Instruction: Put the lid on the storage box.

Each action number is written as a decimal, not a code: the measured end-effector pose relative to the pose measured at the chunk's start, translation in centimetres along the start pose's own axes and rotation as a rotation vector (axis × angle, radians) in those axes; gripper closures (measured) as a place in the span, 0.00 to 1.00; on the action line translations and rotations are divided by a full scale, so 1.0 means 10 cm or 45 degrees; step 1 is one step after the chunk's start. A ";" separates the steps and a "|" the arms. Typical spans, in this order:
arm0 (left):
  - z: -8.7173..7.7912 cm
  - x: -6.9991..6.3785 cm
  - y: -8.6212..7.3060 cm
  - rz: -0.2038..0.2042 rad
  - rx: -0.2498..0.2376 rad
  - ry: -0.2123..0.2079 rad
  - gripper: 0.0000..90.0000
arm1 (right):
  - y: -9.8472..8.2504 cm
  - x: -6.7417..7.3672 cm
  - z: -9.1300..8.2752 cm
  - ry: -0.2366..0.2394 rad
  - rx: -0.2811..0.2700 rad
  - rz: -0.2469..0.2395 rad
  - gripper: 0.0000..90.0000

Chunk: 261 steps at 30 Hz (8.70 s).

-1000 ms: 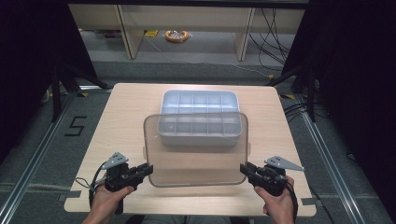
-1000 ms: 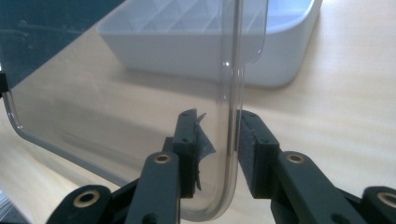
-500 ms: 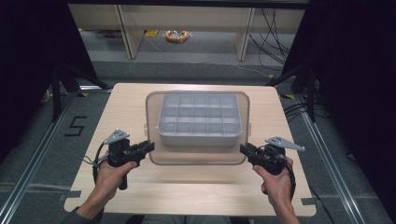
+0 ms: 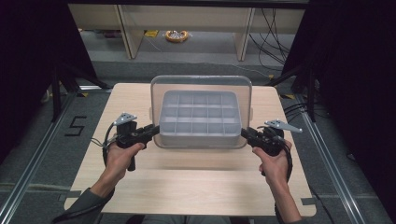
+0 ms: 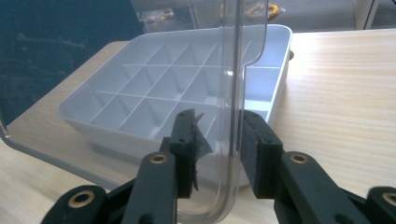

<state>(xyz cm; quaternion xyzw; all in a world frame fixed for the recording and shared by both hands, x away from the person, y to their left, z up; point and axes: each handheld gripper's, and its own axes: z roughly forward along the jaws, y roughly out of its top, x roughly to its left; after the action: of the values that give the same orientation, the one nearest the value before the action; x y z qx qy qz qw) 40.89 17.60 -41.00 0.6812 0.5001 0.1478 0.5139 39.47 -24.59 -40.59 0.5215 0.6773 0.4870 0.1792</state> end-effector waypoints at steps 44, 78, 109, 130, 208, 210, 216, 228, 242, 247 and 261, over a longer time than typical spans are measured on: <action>0.72 0.31 0.30 -0.132 0.156 0.129 0.71 | 0.29 -0.27 0.73 -0.092 0.125 0.112 0.72; 0.76 0.30 0.35 -0.186 0.208 0.135 0.67 | 0.31 -0.25 0.75 -0.111 0.150 0.188 0.69; 0.85 0.33 0.23 -0.165 0.266 0.171 0.60 | 0.25 -0.30 0.96 -0.154 0.199 0.146 0.58; 0.87 0.28 0.16 -0.127 0.178 0.208 0.53 | 0.28 -0.23 1.00 -0.165 0.211 0.166 0.55; 1.20 0.64 0.38 -0.485 0.201 0.171 0.59 | 0.51 -0.57 1.34 -0.103 0.284 0.310 0.56; 1.18 0.62 0.40 -0.476 0.214 0.177 0.59 | 0.52 -0.55 1.32 -0.101 0.306 0.327 0.56; 1.16 0.57 0.46 -0.481 0.245 0.209 0.60 | 0.54 -0.57 1.33 -0.123 0.292 0.266 0.55; 1.08 0.52 0.58 -0.493 0.277 0.216 0.63 | 0.66 -0.47 1.24 -0.157 0.285 0.303 0.58; 1.07 0.53 0.64 -0.534 0.314 0.204 0.63 | 0.75 -0.42 1.13 -0.163 0.265 0.430 0.68; 1.06 0.51 0.69 -0.536 0.330 0.213 0.63 | 0.72 -0.48 1.14 -0.155 0.277 0.404 0.67; 1.12 0.58 0.57 -0.549 0.341 0.221 0.63 | 0.62 -0.52 1.25 -0.155 0.289 0.426 0.67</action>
<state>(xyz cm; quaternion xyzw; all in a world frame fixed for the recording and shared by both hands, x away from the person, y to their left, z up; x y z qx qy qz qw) 54.55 16.43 -42.77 0.6055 0.6910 0.0252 0.3940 54.25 -23.37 -42.48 0.6720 0.6196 0.3982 0.0767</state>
